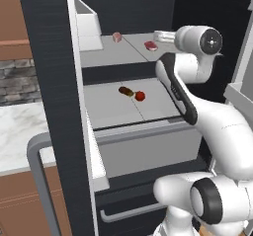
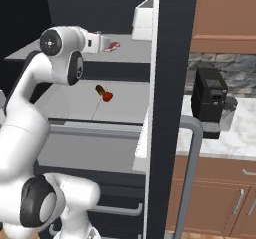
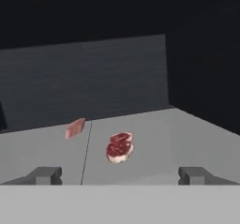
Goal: Transport the steak and bell pepper to the fridge. Place the steak on the rack containing meat and place the bell pepper on the rack containing the vegetable, ensuring meats and vegetables are on different racks.
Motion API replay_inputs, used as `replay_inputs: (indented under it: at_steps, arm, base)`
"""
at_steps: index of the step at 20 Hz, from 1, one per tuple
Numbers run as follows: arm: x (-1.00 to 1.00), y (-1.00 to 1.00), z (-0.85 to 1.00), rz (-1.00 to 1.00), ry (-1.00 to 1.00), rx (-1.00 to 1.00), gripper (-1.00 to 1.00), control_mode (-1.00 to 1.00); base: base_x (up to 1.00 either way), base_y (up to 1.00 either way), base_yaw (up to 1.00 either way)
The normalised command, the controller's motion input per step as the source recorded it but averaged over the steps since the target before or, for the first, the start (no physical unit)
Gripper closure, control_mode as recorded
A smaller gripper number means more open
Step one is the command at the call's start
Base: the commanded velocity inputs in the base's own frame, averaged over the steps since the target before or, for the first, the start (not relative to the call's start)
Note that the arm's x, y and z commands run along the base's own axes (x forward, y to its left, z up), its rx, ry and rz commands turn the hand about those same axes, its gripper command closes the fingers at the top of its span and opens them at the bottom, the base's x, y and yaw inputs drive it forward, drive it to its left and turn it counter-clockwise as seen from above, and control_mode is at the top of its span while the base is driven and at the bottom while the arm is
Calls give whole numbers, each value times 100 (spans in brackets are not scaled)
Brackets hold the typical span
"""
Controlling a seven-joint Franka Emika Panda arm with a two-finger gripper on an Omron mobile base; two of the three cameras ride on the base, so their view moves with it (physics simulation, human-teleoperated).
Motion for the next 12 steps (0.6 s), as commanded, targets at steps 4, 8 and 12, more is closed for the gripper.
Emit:
replay_inputs:
  at_steps: [4,8,12]
  arm:
    - [-100,0,4,-3,3,0,-100,-100]
    - [-100,0,-16,0,1,0,-100,-100]
    - [-100,0,-30,0,2,0,-100,-100]
  base:
    - [0,0,0]
    - [0,0,0]
    - [0,0,0]
